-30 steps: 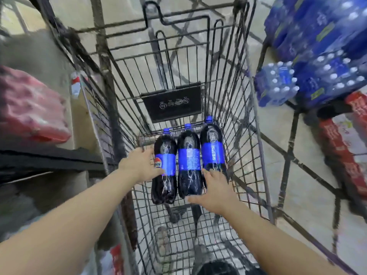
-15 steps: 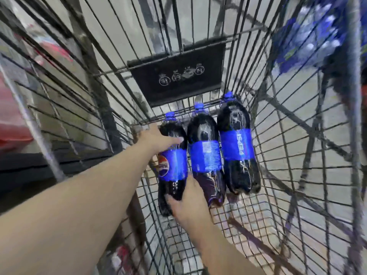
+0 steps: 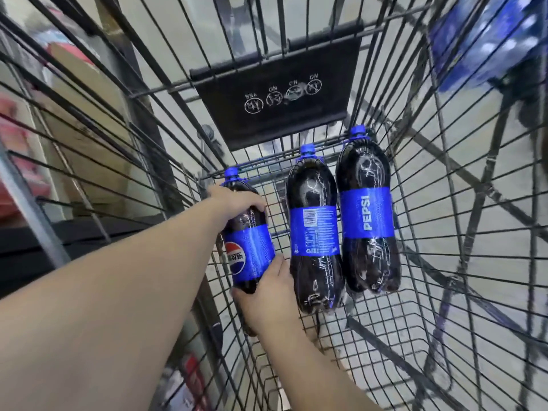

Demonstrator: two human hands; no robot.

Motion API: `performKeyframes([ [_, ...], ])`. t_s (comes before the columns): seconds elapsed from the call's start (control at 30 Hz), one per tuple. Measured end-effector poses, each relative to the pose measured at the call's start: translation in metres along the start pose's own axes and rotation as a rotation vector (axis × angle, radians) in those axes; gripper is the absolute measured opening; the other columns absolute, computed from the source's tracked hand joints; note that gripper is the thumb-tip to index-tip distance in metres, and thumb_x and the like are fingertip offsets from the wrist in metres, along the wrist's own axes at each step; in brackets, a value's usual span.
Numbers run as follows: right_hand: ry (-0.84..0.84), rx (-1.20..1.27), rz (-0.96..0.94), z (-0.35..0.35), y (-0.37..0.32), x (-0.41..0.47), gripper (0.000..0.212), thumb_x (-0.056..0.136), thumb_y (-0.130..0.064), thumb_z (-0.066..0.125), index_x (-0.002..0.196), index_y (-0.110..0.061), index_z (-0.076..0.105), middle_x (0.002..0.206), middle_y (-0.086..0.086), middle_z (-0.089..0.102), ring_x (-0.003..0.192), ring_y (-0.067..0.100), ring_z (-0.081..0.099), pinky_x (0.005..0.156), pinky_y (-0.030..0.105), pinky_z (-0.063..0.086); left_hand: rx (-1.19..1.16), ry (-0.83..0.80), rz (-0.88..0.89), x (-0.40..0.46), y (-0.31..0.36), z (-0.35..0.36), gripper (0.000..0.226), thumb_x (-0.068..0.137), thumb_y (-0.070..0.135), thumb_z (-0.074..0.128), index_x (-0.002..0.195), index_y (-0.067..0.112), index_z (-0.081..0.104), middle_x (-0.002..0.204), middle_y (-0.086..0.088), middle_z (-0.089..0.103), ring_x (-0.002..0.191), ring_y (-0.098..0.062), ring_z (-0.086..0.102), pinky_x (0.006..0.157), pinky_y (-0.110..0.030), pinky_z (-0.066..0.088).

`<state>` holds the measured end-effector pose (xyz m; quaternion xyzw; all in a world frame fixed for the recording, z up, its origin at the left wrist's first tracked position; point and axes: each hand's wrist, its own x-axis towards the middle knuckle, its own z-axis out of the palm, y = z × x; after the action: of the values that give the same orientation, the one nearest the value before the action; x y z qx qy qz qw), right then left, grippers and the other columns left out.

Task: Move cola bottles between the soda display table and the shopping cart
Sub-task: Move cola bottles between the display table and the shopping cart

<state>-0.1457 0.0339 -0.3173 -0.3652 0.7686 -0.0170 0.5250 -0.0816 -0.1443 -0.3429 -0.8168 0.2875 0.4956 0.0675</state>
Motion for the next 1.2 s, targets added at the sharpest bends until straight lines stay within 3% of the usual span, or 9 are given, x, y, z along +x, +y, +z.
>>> performKeyframes([
  [0.1,0.017,0.026,0.034,0.009,0.001,0.006,0.121,0.072,-0.056,0.083,0.156,-0.001,0.014,0.152,0.013,0.036,0.141,0.029,0.037,0.118,0.036,0.032,-0.138,-0.016,0.005,0.005,-0.003,0.004,0.148,0.029,0.056,0.103,0.144,0.004,0.026,0.118,-0.015,0.063,0.099,-0.033,0.071,0.092,-0.049,0.060],
  [0.17,0.030,0.040,0.042,0.012,0.003,0.011,0.118,0.062,-0.061,0.086,0.147,-0.006,0.026,0.141,0.011,0.045,0.132,0.030,0.046,0.111,0.038,0.040,-0.152,0.001,0.046,0.020,-0.011,0.010,0.148,0.010,0.064,0.097,0.135,0.004,0.046,0.116,-0.013,0.070,0.095,-0.033,0.074,0.091,-0.052,0.062],
  [0.23,0.039,0.058,0.042,0.013,0.007,0.015,0.110,0.056,-0.063,0.087,0.136,-0.012,0.032,0.130,0.010,0.053,0.122,0.031,0.053,0.102,0.039,0.047,-0.122,-0.011,0.076,0.029,-0.013,0.013,0.121,0.012,0.062,0.096,0.115,0.007,0.066,0.104,-0.012,0.078,0.083,-0.031,0.077,0.083,-0.050,0.065],
  [0.37,0.003,0.091,0.024,0.007,0.014,0.017,0.101,0.061,-0.059,0.087,0.135,-0.016,0.033,0.125,0.008,0.055,0.117,0.031,0.058,0.096,0.038,0.049,-0.093,-0.025,0.073,0.014,-0.004,0.010,0.101,0.016,0.058,0.093,0.099,0.010,0.062,0.092,-0.012,0.077,0.078,-0.032,0.077,0.081,-0.050,0.065],
  [0.63,0.021,0.138,-0.064,-0.010,0.007,0.001,0.101,0.054,-0.056,0.085,0.136,-0.023,0.037,0.119,-0.001,0.058,0.110,0.026,0.061,0.094,0.041,0.053,-0.085,0.045,0.035,-0.031,0.010,-0.015,0.102,0.044,0.052,0.099,0.122,0.011,0.047,0.101,-0.013,0.069,0.083,-0.034,0.072,0.083,-0.053,0.063],
  [0.87,0.090,0.037,-0.184,-0.061,-0.001,-0.024,0.099,0.049,-0.062,0.079,0.131,-0.024,0.039,0.116,0.000,0.060,0.107,0.027,0.061,0.090,0.043,0.054,-0.285,0.046,0.126,-0.079,0.021,-0.036,0.122,0.019,0.057,0.093,0.127,0.017,0.054,0.104,-0.010,0.074,0.085,-0.036,0.075,0.080,-0.060,0.062],
  [1.0,0.128,-0.097,-0.311,-0.107,-0.002,-0.042,0.114,0.047,-0.068,0.078,0.144,-0.025,0.037,0.126,-0.002,0.060,0.116,0.026,0.061,0.093,0.043,0.054,-0.484,0.073,0.216,-0.122,0.025,-0.045,0.113,0.024,0.057,0.093,0.124,0.015,0.063,0.100,-0.011,0.078,0.074,-0.029,0.078,0.066,-0.051,0.065],
  [1.1,0.175,-0.215,-0.405,-0.151,0.000,-0.062,0.104,0.055,-0.061,0.082,0.141,-0.021,0.039,0.122,0.001,0.060,0.112,0.028,0.060,0.091,0.044,0.054,-0.602,0.085,0.279,-0.167,0.028,-0.050,0.093,0.041,0.053,0.097,0.120,0.014,0.064,0.095,-0.010,0.079,0.068,-0.022,0.077,0.051,-0.038,0.061],
  [1.2,0.224,-0.277,-0.512,-0.191,0.005,-0.089,0.104,0.057,-0.060,0.080,0.143,-0.018,0.039,0.124,0.001,0.059,0.114,0.028,0.058,0.090,0.044,0.053,-0.704,0.093,0.350,-0.209,0.027,-0.047,0.086,0.042,0.056,0.098,0.113,0.017,0.071,0.093,-0.007,0.080,0.075,-0.025,0.079,0.065,-0.052,0.066],
])
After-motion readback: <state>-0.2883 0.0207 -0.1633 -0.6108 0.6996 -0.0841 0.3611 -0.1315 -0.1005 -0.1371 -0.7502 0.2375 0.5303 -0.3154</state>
